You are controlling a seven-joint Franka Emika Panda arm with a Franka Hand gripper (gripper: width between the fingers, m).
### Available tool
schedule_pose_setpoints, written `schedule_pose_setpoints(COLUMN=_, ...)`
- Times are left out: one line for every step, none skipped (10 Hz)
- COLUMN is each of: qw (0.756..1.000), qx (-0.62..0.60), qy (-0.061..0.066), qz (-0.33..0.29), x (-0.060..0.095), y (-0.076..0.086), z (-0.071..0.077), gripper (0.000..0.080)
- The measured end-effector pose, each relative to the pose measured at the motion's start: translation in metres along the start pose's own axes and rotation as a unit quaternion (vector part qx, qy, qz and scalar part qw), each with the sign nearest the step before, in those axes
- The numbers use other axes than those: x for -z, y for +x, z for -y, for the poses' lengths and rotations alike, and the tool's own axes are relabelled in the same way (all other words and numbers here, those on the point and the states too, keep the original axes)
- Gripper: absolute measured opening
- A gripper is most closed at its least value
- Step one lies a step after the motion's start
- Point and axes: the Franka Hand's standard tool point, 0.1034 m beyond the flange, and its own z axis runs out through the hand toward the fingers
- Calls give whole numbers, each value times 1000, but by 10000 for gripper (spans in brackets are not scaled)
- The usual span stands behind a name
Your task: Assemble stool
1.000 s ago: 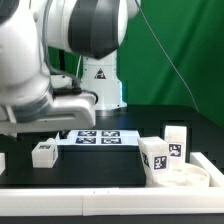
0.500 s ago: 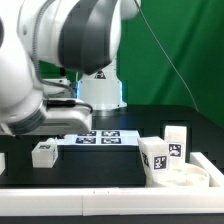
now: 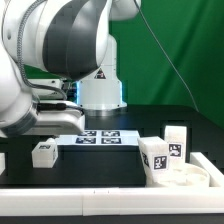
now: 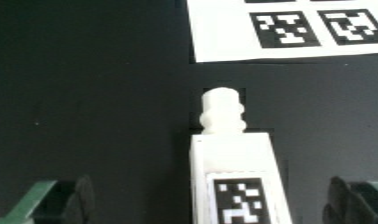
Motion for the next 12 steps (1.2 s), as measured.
schedule_pose_setpoints(qw=1000, qx=0, qy=0, qz=0, x=0, y=0, z=0, gripper=649)
schedule_pose_setpoints(qw=1000, qx=0, qy=0, qz=0, x=0, y=0, z=-1, gripper=649)
schedule_pose_setpoints(qw=1000, qx=1, qy=-4, qz=-18, x=4, y=5, z=-2, gripper=649)
schedule_pose_setpoints(qw=999, qx=1, qy=-7, qz=-36, x=9, y=6, z=-2, gripper=649)
schedule_pose_setpoints(qw=999, qx=-10, qy=-8, qz=-50, x=11, y=9, z=1, gripper=649)
schedule_pose_setpoints(qw=998, qx=-15, qy=-14, qz=-66, x=9, y=24, z=24, gripper=649)
schedule_pose_setpoints(qw=997, qx=-5, qy=-18, qz=-72, x=5, y=29, z=31, gripper=649)
schedule_pose_setpoints(qw=997, qx=-18, qy=-16, qz=-74, x=0, y=32, z=29, gripper=649)
schedule_pose_setpoints(qw=997, qx=-33, qy=-15, qz=-70, x=-7, y=35, z=36, gripper=649)
schedule_pose_setpoints(qw=997, qx=-31, qy=-15, qz=-67, x=-10, y=38, z=38, gripper=649)
schedule_pose_setpoints(qw=998, qx=-25, qy=-13, qz=-63, x=-10, y=35, z=31, gripper=649)
schedule_pose_setpoints(qw=998, qx=-29, qy=-8, qz=-58, x=-11, y=32, z=26, gripper=649)
